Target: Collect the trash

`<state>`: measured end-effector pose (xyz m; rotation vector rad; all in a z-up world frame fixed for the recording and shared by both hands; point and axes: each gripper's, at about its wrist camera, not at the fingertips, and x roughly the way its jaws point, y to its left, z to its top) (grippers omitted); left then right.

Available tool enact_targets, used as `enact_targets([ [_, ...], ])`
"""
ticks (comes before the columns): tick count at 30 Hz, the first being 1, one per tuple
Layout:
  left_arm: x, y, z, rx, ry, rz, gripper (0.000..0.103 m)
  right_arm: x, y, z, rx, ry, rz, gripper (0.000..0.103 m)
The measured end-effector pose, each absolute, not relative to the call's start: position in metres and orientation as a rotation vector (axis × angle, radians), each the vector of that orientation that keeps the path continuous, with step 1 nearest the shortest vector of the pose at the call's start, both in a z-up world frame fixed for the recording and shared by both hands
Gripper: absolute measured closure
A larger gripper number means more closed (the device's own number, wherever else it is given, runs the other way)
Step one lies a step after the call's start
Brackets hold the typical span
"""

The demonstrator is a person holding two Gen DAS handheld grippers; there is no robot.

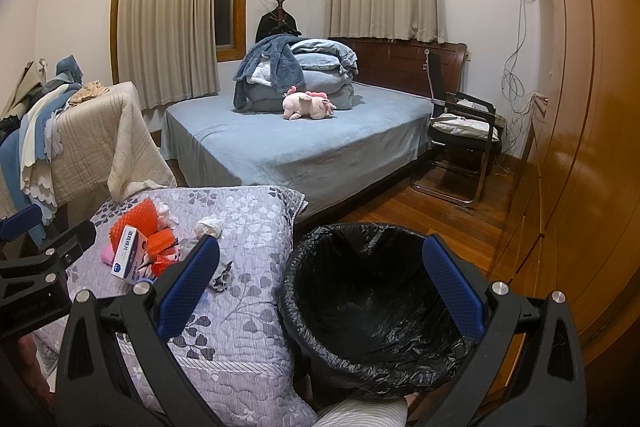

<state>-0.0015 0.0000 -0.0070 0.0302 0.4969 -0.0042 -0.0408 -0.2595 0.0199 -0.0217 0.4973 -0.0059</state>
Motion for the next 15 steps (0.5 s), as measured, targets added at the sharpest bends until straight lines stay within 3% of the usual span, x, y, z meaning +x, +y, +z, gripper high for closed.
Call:
enact_targets([
  [15,-0.0022,-0.0003,-0.0086,0.031,0.499,-0.005,0.006,-0.0394,-0.258,0.0207,-0.022,0.497,-0.006,0.004],
])
